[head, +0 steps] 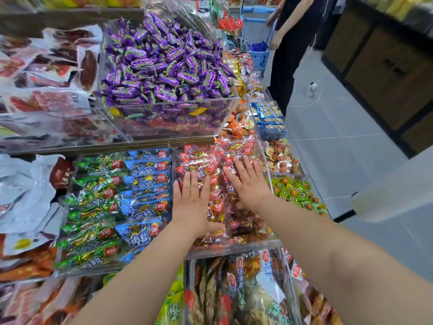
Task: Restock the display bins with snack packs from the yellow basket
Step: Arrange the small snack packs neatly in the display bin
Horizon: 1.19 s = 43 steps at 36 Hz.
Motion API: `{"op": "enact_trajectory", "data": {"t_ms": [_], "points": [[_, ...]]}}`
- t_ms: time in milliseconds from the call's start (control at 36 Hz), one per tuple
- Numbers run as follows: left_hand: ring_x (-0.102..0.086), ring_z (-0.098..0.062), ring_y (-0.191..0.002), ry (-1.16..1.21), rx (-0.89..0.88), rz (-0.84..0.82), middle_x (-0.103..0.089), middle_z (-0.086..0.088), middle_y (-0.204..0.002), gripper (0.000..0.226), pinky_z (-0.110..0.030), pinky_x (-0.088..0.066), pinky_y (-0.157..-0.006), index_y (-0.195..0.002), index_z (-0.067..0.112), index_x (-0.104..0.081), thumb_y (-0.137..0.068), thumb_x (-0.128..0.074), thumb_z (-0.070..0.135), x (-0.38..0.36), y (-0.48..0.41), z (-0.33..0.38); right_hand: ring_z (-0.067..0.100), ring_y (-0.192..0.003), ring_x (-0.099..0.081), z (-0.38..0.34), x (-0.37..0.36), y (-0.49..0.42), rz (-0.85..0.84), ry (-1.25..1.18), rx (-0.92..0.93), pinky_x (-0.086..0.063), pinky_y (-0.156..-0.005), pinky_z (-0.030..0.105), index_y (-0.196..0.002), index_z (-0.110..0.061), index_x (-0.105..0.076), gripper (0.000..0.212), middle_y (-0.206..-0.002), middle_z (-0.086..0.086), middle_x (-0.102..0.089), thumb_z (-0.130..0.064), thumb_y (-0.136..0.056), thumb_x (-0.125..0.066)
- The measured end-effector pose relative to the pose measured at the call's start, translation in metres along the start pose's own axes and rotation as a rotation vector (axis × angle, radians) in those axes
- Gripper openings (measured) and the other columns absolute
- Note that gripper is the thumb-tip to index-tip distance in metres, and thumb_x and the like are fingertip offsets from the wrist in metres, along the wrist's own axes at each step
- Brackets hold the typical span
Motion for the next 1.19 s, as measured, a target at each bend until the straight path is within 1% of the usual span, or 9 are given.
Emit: {"op": "enact_trajectory", "data": {"t_ms": [361, 528, 667, 750, 833, 917, 972, 1111, 1194], "points": [[0.030, -0.039, -0.141, -0.017, 0.025, -0.052, 0.030, -0.021, -0.154, 0.138, -0.057, 0.016, -0.111, -0.144, 0.016, 0.034, -0.061, -0.049, 0.090, -0.001, 0.004, -0.001, 0.037, -0.135, 0.033, -0.002, -0.007, 0.010, -0.087, -0.034, 0.080, 0.016, -0.111, 0.052, -0.140, -0.028, 0.033, 0.118, -0.146, 0.015, 0.040, -0.064, -0.076, -0.060], [0.026, -0.038, -0.143, 0.049, 0.021, -0.030, 0.025, -0.019, -0.157, 0.127, -0.060, 0.014, -0.111, -0.150, 0.018, 0.021, -0.069, -0.050, 0.084, 0.013, 0.016, 0.001, 0.031, -0.138, 0.031, 0.000, 0.009, 0.036, -0.055, -0.257, 0.131, 0.012, -0.113, 0.047, -0.148, -0.030, 0.016, 0.105, -0.151, 0.011, 0.033, -0.051, -0.082, -0.062], [-0.024, -0.032, -0.142, 0.362, -0.041, 0.316, -0.034, -0.012, -0.152, 0.068, -0.048, -0.019, -0.116, -0.146, 0.017, -0.035, -0.089, -0.054, 0.052, 0.045, 0.043, 0.014, 0.026, -0.144, -0.011, 0.018, 0.024, 0.073, 0.150, -0.792, -0.040, -0.013, -0.117, 0.036, -0.146, -0.022, -0.031, 0.065, -0.156, 0.007, -0.010, -0.025, -0.088, -0.060], [-0.051, -0.027, -0.116, 0.695, -0.075, 0.438, -0.060, -0.007, -0.122, 0.035, -0.038, -0.041, -0.096, -0.123, 0.015, -0.059, -0.092, -0.055, 0.030, 0.052, 0.065, 0.020, 0.022, -0.110, -0.057, 0.029, 0.007, 0.104, 0.212, -1.143, -0.237, -0.049, -0.094, 0.039, -0.130, -0.019, -0.053, 0.038, -0.137, 0.008, -0.049, -0.017, -0.092, -0.054], [-0.058, -0.018, -0.084, 0.884, -0.140, 0.280, -0.062, 0.010, -0.089, 0.009, -0.024, -0.040, -0.063, -0.099, 0.026, -0.061, -0.092, -0.055, 0.026, 0.038, 0.083, 0.040, 0.004, -0.072, -0.057, 0.031, -0.021, 0.145, 0.302, -1.343, -0.435, -0.044, -0.058, 0.018, -0.112, -0.020, -0.063, 0.022, -0.111, -0.002, -0.064, -0.017, -0.093, -0.053], [-0.059, -0.018, -0.084, 0.979, -0.193, 0.000, -0.064, 0.002, -0.090, 0.007, -0.024, -0.044, -0.068, -0.096, 0.022, -0.062, -0.093, -0.056, 0.024, 0.001, 0.097, 0.071, 0.012, -0.076, -0.054, 0.021, -0.066, 0.197, 0.357, -1.477, -0.686, -0.039, -0.055, 0.013, -0.105, -0.015, -0.064, 0.020, -0.096, 0.000, -0.063, -0.012, -0.091, -0.052], [-0.061, -0.014, -0.069, 1.087, -0.172, -0.244, -0.066, -0.004, -0.086, 0.012, -0.018, -0.045, -0.055, -0.096, 0.015, -0.064, -0.095, -0.054, 0.021, -0.038, 0.112, 0.091, 0.014, -0.073, -0.053, 0.005, -0.103, 0.239, 0.345, -1.575, -0.866, -0.038, -0.050, 0.009, -0.101, -0.015, -0.065, 0.017, -0.085, -0.001, -0.060, -0.011, -0.091, -0.051], [-0.047, -0.016, -0.041, 1.185, 0.056, -0.646, -0.052, -0.006, -0.057, 0.028, -0.018, -0.034, -0.044, -0.068, 0.012, -0.051, -0.095, -0.049, 0.009, -0.146, 0.162, 0.118, 0.017, -0.063, -0.045, -0.062, -0.194, 0.359, 0.211, -1.760, -1.287, -0.032, -0.041, 0.012, -0.084, -0.004, -0.061, 0.014, -0.068, 0.007, -0.049, -0.006, -0.092, -0.049], [-0.041, -0.012, -0.034, 1.042, 0.071, -0.750, -0.044, -0.006, -0.057, 0.013, -0.014, -0.029, -0.037, -0.096, 0.002, -0.053, -0.097, -0.043, 0.008, -0.190, 0.190, 0.125, 0.012, -0.055, -0.041, -0.121, -0.244, 0.439, 0.066, -1.920, -1.560, -0.029, -0.048, 0.020, -0.071, -0.016, -0.048, 0.026, -0.065, 0.003, -0.046, -0.017, -0.097, -0.046]]}}
Point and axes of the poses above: each hand's wrist, its own y-axis away from the middle knuckle, its own x-axis out of the back of the hand, z = x × y, the point moved 7 cm from there along -y, towards the middle knuckle
